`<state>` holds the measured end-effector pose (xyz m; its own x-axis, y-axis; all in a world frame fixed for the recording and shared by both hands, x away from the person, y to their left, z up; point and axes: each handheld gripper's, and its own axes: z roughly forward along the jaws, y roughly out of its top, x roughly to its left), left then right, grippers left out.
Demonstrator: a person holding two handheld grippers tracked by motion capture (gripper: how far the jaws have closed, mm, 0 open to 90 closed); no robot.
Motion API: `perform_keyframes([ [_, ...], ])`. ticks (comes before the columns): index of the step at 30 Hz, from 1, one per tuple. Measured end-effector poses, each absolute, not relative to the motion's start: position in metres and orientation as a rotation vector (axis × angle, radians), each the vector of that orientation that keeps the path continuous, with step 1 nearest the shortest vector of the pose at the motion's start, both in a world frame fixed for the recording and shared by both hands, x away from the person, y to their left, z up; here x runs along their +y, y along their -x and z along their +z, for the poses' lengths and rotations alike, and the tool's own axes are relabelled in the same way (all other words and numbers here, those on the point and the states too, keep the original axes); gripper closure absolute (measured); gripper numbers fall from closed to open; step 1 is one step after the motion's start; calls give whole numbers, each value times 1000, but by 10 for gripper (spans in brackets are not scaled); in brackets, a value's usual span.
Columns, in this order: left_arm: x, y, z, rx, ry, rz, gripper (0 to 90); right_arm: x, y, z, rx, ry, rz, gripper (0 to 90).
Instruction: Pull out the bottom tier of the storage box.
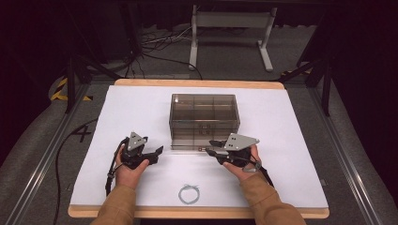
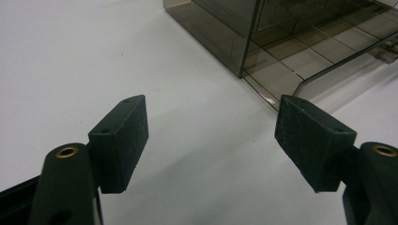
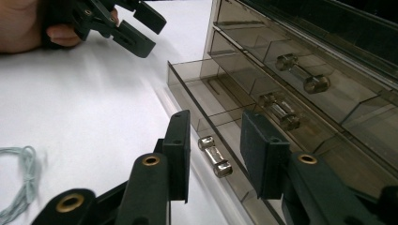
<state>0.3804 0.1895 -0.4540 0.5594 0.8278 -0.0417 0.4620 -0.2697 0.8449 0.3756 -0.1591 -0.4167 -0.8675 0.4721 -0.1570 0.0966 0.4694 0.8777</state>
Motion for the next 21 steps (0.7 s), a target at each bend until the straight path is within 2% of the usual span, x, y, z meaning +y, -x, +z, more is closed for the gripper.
perform_keyframes([
  [21, 190, -379, -454, 1049, -1902, 534, 269, -168, -394, -396, 2559, -356, 1118, 659],
])
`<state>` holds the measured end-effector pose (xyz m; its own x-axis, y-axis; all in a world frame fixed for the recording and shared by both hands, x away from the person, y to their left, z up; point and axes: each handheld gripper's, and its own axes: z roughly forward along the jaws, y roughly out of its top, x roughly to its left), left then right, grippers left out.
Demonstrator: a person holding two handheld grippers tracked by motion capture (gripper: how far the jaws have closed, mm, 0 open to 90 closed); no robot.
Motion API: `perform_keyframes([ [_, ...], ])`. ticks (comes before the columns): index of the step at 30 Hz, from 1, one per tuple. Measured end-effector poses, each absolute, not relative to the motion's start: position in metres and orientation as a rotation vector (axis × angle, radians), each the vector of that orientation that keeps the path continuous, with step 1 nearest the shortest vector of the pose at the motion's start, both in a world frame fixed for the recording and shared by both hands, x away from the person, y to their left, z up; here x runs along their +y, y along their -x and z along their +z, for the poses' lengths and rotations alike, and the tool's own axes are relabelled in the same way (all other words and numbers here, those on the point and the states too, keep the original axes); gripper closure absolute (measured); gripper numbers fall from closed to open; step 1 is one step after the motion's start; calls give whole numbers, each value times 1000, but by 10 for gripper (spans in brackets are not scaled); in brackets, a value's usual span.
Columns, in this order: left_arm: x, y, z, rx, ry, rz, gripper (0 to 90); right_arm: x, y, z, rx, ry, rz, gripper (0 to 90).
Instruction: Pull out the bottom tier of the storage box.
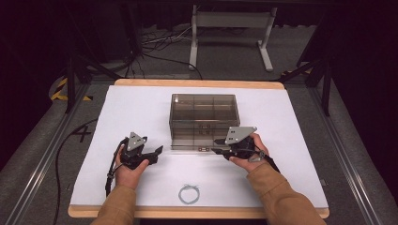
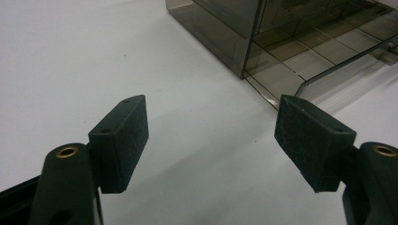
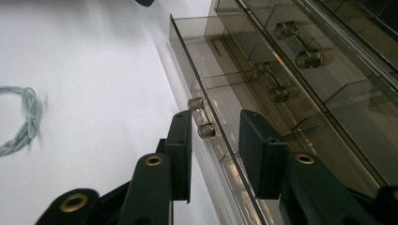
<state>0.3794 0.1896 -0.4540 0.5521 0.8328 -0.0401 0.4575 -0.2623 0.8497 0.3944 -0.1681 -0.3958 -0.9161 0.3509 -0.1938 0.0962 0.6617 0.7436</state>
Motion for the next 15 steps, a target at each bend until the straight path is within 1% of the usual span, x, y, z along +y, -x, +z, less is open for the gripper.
perform_keyframes([
  [15, 190, -379, -454, 1051, -1904, 531, 269, -160, -410, -385, 2709, -288, 925, 653],
])
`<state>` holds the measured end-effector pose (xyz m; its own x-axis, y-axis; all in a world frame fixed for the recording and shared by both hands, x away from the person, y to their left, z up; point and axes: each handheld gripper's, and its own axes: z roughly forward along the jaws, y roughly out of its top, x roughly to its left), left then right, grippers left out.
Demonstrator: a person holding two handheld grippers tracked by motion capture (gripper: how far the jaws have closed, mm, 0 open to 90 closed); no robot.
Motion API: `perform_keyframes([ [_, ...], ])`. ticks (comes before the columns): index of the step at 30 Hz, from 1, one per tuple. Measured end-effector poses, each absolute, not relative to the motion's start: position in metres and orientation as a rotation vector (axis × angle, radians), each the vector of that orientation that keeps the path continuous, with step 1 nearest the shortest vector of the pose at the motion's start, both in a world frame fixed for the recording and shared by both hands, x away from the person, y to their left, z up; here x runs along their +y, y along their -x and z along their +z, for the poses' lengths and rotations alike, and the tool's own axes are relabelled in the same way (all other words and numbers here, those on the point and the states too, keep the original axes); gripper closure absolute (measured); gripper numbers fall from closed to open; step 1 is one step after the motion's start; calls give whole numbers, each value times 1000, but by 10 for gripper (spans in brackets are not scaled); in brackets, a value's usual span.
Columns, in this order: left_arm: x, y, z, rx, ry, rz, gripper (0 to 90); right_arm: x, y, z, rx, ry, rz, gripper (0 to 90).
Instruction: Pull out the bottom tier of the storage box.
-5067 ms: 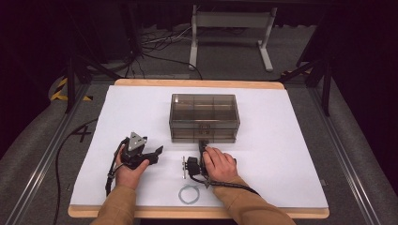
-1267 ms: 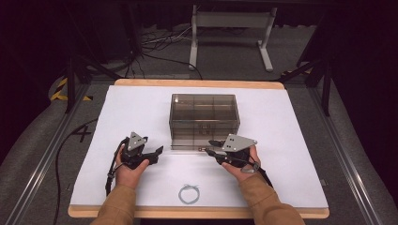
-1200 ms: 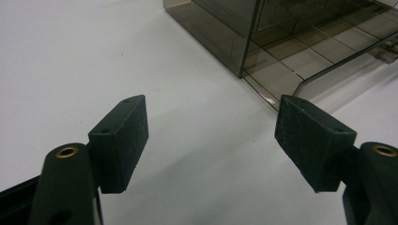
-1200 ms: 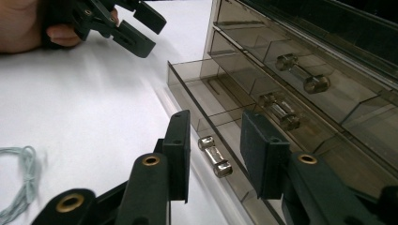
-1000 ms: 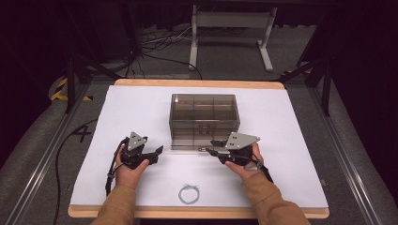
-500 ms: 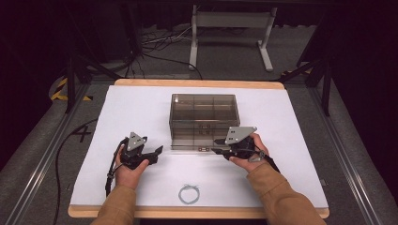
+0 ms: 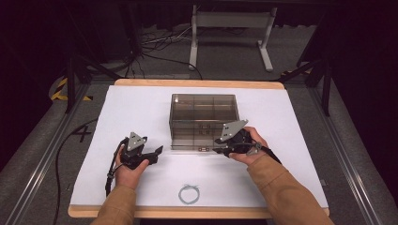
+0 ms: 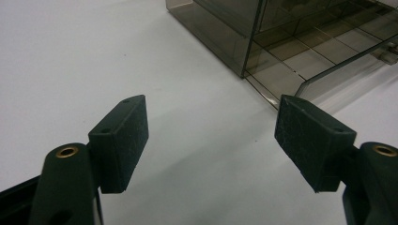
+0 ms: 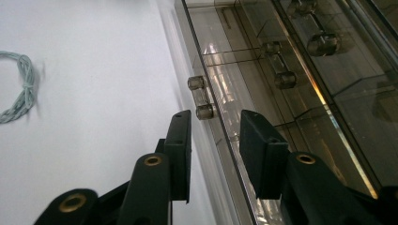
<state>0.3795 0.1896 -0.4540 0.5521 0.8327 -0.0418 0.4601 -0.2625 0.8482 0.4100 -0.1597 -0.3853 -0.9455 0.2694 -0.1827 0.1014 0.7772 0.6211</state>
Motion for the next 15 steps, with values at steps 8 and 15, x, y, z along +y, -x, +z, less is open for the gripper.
perform_keyframes([
  [8, 189, -379, -454, 1052, -1906, 529, 269, -156, -416, -385, 2754, -283, 877, 641],
  [15, 190, -380, -454, 1051, -1907, 528, 269, -155, -420, -387, 2779, -285, 816, 636],
])
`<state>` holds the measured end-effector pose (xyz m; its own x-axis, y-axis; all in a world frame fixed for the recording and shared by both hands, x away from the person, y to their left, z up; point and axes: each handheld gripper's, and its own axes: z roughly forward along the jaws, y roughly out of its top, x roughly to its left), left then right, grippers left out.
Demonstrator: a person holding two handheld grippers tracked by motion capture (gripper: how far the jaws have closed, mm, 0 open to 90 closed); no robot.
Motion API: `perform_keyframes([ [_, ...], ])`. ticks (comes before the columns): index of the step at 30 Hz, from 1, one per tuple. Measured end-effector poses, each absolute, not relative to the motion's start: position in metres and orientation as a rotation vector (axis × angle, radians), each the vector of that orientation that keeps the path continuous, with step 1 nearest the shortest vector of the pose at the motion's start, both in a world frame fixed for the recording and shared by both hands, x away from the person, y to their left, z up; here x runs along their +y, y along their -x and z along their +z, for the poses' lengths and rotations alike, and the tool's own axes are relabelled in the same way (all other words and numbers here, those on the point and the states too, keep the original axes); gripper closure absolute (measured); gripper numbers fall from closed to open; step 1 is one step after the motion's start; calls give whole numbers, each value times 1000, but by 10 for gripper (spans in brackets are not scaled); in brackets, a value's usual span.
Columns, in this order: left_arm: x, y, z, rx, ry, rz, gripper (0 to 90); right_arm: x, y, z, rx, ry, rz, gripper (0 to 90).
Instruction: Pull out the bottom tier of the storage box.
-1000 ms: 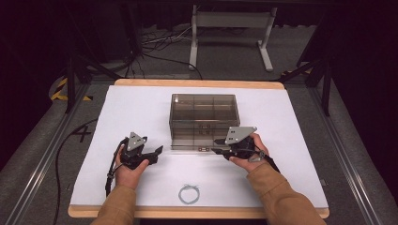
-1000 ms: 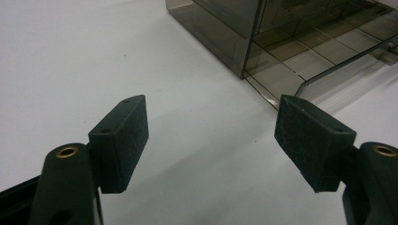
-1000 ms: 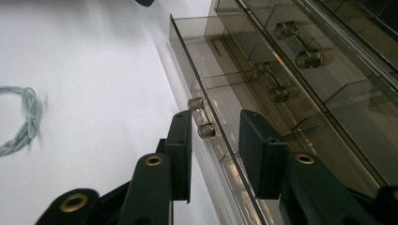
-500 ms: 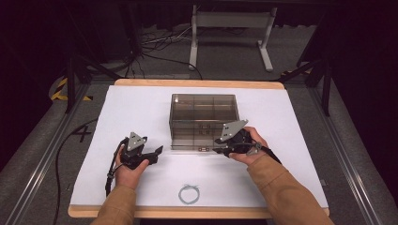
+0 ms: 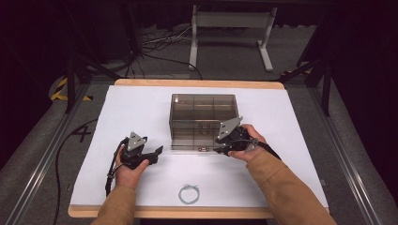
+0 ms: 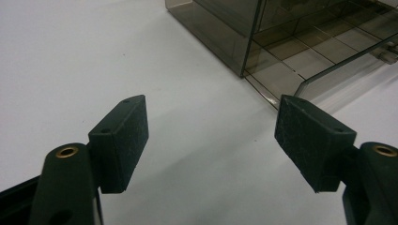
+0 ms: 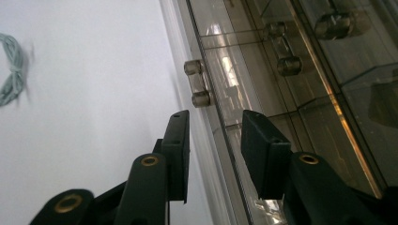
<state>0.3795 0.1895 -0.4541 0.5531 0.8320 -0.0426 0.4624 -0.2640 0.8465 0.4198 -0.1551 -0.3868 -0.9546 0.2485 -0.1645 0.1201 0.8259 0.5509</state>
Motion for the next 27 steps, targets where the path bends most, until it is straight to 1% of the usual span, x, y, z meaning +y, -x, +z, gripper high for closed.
perform_keyframes([
  [17, 189, -380, -454, 1048, -1913, 527, 271, -150, -428, -403, 2852, -279, 646, 642],
  [27, 189, -380, -454, 1048, -1915, 526, 271, -147, -430, -406, 2870, -264, 566, 680],
])
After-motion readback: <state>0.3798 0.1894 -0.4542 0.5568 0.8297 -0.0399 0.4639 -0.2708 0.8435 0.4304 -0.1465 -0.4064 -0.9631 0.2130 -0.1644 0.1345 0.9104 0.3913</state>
